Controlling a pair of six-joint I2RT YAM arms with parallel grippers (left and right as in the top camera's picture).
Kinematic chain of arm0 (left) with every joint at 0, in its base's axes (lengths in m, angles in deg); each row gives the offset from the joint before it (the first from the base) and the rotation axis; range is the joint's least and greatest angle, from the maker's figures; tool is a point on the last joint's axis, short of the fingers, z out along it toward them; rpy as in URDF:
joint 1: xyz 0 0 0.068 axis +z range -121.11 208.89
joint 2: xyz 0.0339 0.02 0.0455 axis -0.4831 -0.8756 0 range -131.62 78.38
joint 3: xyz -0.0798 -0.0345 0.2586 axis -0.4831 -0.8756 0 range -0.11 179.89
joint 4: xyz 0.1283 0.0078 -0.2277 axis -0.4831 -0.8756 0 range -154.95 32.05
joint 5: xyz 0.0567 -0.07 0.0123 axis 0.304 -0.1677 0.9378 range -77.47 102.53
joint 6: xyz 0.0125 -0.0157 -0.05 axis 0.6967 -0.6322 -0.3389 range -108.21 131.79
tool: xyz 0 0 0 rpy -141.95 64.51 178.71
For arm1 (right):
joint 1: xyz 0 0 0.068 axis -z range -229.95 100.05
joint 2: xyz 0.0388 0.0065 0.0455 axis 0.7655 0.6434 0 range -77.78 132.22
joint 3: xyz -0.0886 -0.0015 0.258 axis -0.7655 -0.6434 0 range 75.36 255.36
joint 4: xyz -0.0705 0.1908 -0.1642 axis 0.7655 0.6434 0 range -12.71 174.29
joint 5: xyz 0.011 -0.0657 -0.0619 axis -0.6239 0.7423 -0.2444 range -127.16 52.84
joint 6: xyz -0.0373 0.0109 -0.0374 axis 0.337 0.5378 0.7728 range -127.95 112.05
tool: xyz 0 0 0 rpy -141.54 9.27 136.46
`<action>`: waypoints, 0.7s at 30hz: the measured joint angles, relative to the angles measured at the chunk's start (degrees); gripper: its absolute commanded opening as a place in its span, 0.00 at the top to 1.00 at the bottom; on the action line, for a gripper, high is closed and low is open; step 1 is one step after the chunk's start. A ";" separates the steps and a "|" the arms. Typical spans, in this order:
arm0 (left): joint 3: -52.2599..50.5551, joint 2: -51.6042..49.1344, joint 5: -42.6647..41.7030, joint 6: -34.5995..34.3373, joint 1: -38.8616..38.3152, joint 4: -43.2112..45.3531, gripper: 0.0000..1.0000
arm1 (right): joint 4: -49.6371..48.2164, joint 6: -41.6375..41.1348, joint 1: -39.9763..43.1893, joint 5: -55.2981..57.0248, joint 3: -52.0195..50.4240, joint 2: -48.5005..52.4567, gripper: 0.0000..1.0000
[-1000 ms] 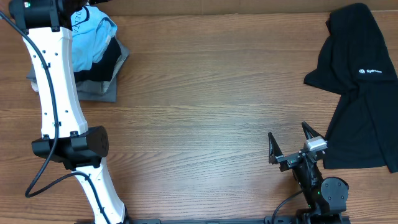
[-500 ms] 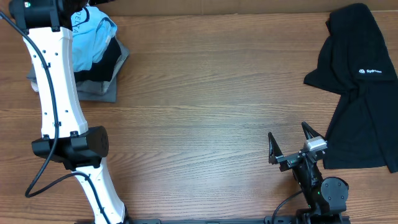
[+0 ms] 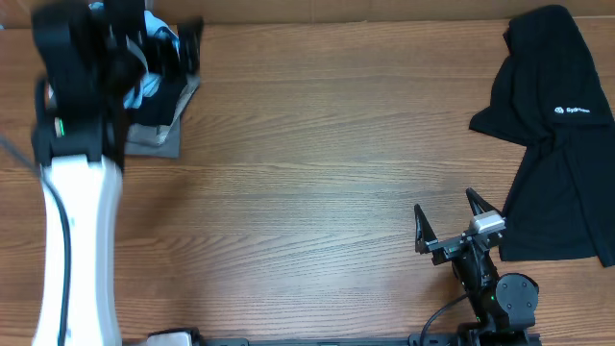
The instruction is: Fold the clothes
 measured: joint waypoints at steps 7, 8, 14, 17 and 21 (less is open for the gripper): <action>-30.73 20.85 -0.44 1.01 0.00 6.56 0.00 | 0.00 0.00 -0.20 0.02 0.00 0.02 0.00; -34.82 23.34 -0.46 1.03 0.00 9.11 0.00 | 0.02 0.00 -0.22 0.02 0.00 0.00 0.00; -59.23 37.31 -0.87 -0.83 0.00 32.79 0.00 | 0.02 0.02 -0.22 0.00 0.00 0.00 0.00; -67.63 41.55 -0.87 -1.25 0.00 39.74 0.00 | 0.02 0.00 -0.24 0.02 0.00 0.00 0.00; -73.94 44.98 -0.66 -1.97 0.00 41.27 0.00 | 0.02 0.02 -0.22 0.00 0.00 0.00 0.00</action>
